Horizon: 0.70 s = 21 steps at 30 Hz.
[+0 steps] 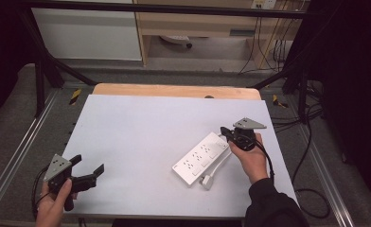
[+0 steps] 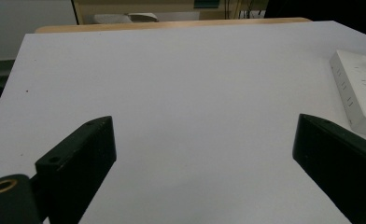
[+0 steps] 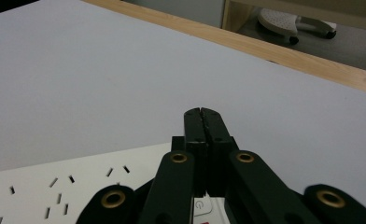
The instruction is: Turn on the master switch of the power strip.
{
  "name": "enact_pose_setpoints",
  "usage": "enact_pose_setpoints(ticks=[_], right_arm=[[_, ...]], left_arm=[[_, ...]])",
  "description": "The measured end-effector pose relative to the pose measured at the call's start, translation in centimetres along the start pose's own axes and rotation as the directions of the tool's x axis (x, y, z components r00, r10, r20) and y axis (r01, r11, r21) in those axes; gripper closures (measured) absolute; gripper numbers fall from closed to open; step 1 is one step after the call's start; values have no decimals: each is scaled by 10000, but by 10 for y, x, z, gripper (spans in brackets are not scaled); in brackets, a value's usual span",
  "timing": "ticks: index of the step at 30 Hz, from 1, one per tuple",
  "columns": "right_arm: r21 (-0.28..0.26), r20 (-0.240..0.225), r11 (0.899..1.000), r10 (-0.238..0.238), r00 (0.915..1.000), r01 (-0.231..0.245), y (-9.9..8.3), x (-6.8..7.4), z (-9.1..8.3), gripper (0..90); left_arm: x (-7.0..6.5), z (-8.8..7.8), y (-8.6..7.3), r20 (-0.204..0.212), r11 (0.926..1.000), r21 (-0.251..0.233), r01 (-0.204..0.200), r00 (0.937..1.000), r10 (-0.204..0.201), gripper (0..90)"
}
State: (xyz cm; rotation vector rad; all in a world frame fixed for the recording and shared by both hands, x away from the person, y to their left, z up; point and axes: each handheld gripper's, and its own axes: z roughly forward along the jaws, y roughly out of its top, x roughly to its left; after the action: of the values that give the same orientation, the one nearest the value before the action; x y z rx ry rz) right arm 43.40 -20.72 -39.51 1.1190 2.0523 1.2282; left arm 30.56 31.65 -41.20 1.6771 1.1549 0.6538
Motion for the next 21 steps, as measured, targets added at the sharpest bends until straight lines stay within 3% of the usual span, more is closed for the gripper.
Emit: enact_pose_setpoints(ticks=[21], right_arm=[[703, -21, 9975, -23, 10000, 25, -5, -1, 10, 900]], left_arm=[[1, 0, 0, -28, 10000, -10, -17, 10000, 17, 60]])
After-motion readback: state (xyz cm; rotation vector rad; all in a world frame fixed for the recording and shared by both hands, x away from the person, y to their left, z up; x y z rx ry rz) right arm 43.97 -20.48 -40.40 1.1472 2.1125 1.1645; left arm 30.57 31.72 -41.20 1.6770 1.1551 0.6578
